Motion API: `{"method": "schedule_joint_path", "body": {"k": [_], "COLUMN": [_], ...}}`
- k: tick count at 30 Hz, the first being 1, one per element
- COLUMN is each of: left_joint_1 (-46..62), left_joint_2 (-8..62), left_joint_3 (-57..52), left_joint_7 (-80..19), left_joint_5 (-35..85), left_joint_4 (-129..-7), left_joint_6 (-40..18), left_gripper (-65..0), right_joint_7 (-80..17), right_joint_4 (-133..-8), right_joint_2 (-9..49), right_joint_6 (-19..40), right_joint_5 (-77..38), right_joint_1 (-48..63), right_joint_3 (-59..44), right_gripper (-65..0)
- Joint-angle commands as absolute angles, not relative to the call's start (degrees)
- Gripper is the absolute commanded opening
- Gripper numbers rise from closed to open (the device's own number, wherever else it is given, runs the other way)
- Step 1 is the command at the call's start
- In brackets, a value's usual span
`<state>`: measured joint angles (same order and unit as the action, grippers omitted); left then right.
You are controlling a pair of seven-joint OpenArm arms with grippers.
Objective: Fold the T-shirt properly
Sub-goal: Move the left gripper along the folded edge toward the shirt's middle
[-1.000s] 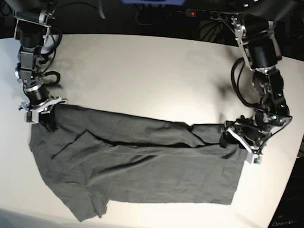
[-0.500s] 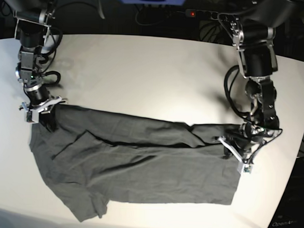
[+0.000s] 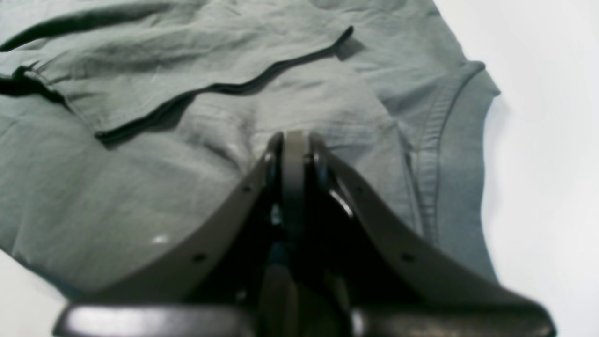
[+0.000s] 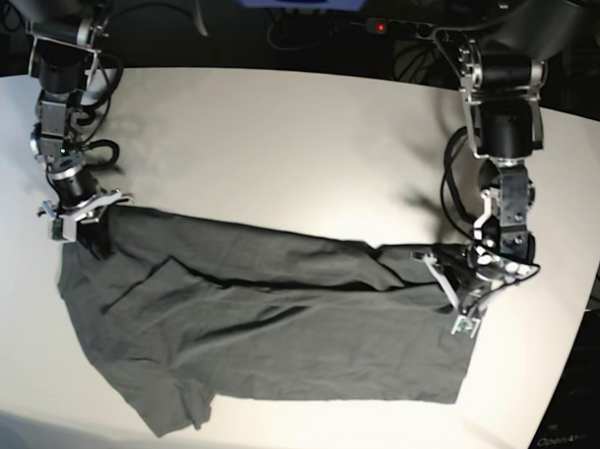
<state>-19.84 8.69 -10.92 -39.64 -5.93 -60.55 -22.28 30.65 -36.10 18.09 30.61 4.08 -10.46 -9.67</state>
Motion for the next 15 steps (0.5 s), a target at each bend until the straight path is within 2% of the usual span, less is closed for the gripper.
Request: {"method": "schedule_joint_path", "body": {"k": [1, 15], "left_joint_1": [-21.85, -28.18], "left_joint_2": [8.92, 9.19], "left_joint_3": [-10.86, -10.95], "left_joint_7": [-38.46, -37.76], "left_joint_5": [-6.64, -9.1], "left_joint_4": [-61.14, -52.09], "left_joint_6": [-22.2, -22.37], "left_gripper": [-62.7, -62.7], "right_joint_7": [30.2, 30.2], "right_joint_4": [-36.35, -36.35], "right_joint_2": [18.68, 18.68], "right_joint_6": [30.73, 30.73], "right_joint_5": [4.35, 4.35], "right_joint_1": [-11.03, -11.3], "right_joint_3": [-9.71, -9.63], "right_gripper": [-63.5, -63.5]}}
